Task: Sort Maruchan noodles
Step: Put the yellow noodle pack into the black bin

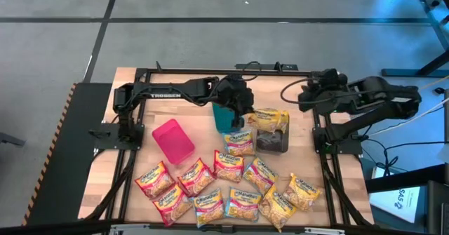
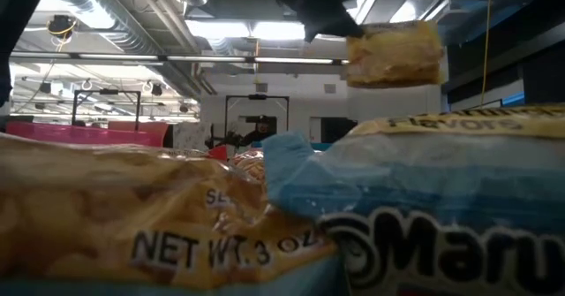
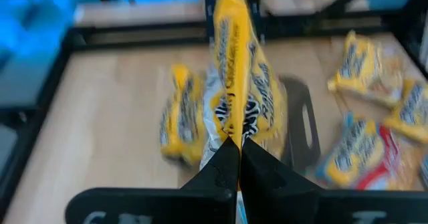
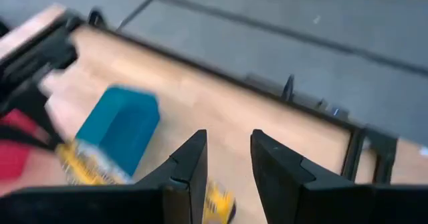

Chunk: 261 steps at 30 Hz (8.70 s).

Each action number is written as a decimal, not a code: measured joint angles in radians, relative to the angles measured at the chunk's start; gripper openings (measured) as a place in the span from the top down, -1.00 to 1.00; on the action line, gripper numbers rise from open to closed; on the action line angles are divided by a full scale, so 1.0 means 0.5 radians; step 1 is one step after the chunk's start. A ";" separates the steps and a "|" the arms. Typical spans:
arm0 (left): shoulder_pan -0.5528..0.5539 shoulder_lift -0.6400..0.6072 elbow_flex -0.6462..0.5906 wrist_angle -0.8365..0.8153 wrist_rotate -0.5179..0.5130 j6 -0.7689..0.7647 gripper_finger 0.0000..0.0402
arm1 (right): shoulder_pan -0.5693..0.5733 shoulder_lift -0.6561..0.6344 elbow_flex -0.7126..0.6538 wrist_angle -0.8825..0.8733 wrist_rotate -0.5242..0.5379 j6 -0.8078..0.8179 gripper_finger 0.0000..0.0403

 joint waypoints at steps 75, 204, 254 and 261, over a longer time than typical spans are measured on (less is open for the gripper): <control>-0.054 0.261 -0.008 0.443 0.081 -0.126 1.00 | -0.003 0.469 -0.344 0.261 -0.953 -0.749 -0.13; 0.184 -0.883 -0.539 -1.768 -0.731 -0.474 0.58 | -0.161 1.188 -0.342 0.203 -0.860 -0.469 1.00; 0.124 -1.933 -1.517 -1.628 -0.556 -1.125 0.58 | 0.427 0.658 -0.319 -0.022 -1.798 0.245 0.36; 0.004 -2.083 -1.944 -0.919 -0.172 -1.476 0.58 | 0.871 0.674 -0.319 0.119 -1.581 0.564 0.36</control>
